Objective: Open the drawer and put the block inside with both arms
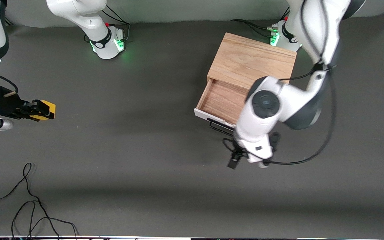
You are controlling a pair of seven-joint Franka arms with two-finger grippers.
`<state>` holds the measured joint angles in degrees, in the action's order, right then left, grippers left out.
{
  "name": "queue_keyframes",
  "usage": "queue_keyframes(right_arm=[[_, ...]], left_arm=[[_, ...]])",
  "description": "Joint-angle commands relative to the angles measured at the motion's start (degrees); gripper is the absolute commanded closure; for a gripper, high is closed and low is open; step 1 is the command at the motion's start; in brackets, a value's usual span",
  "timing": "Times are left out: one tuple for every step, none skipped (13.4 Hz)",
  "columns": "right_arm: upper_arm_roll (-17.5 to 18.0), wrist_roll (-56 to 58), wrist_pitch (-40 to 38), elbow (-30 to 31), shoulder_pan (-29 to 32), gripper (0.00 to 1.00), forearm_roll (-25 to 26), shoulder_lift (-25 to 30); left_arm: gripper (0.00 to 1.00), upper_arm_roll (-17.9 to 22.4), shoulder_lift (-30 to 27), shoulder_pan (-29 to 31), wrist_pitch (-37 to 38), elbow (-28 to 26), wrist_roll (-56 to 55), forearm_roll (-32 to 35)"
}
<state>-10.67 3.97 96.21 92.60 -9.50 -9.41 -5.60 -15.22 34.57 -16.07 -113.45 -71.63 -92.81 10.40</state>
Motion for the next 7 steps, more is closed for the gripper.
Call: queue_keyframes(right_arm=[[-0.14, -11.22, -0.94, -3.37, -6.92, 1.0, 2.64, -1.16], [-0.14, -15.44, -0.94, -5.21, -9.38, 1.0, 2.56, -2.65], [-0.14, -20.44, -0.94, -7.15, -12.19, 1.0, 2.64, -4.32], [-0.14, -25.28, -0.94, -9.43, -14.65, 1.0, 2.64, -6.42], [-0.14, -29.77, -0.94, -11.71, -17.02, 1.0, 2.56, -8.36], [-0.14, -34.68, -0.94, -13.91, -19.92, 1.0, 2.56, -10.46], [-0.14, -39.17, -0.94, -15.76, -22.3, 1.0, 2.56, -12.31]], left_arm=[[0.0, 0.1, -8.09, 5.15, 11.18, -1.4, 12.77, -4.49], [0.0, 0.1, -10.46, 7.61, 16.27, -1.58, 19.35, -6.08], [0.0, 0.1, -12.49, 10.33, 20.76, -1.67, 25.95, -8.01], [0.0, 0.1, -14.6, 13.14, 24.38, -2.1, 32.97, -9.68], [0.0, 0.1, -16.7, 15.61, 27.02, -2.98, 39.57, -10.66], [0.0, 0.19, -19.07, 18.24, 29.14, -4.38, 45.64, -11.45], [0.0, 0.19, -21.36, 20.44, 30.29, -6.31, 51.01, -12.07]])
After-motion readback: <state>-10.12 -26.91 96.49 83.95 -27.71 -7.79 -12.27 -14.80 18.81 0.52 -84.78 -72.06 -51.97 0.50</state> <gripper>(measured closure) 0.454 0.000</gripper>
